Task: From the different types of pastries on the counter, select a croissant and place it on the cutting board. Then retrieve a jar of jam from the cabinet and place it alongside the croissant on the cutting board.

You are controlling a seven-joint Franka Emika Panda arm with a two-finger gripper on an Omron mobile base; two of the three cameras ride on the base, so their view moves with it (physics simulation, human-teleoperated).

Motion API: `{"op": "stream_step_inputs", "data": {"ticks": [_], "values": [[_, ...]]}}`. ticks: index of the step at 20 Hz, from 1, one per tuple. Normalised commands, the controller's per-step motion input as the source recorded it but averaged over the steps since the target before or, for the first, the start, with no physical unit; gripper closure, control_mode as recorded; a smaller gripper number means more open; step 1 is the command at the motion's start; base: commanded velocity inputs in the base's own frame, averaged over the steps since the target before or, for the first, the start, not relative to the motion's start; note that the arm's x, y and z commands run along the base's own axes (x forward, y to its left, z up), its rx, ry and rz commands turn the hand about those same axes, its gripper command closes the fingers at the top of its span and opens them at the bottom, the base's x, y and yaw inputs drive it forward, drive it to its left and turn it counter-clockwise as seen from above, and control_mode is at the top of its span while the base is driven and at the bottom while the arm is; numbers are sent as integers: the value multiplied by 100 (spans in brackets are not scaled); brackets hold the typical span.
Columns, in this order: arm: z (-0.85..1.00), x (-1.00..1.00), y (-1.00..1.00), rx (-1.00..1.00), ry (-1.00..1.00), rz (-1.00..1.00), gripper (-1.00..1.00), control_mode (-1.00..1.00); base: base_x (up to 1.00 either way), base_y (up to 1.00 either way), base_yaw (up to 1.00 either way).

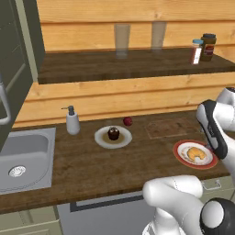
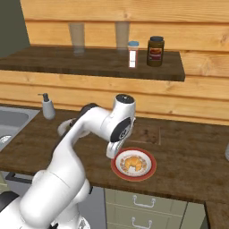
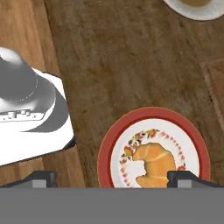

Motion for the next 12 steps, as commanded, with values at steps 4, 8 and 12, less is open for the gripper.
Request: {"op": "stream_step_inputs", "data": {"ticks": [4, 8, 12], "values": [[-6, 13, 16, -1, 7, 3, -100, -100, 0, 0, 0], [-4, 1, 0, 0, -2, 0, -100, -100, 0, 0, 0], [-27, 1, -9, -6, 0, -5, -100, -100, 0, 0, 0]]}}
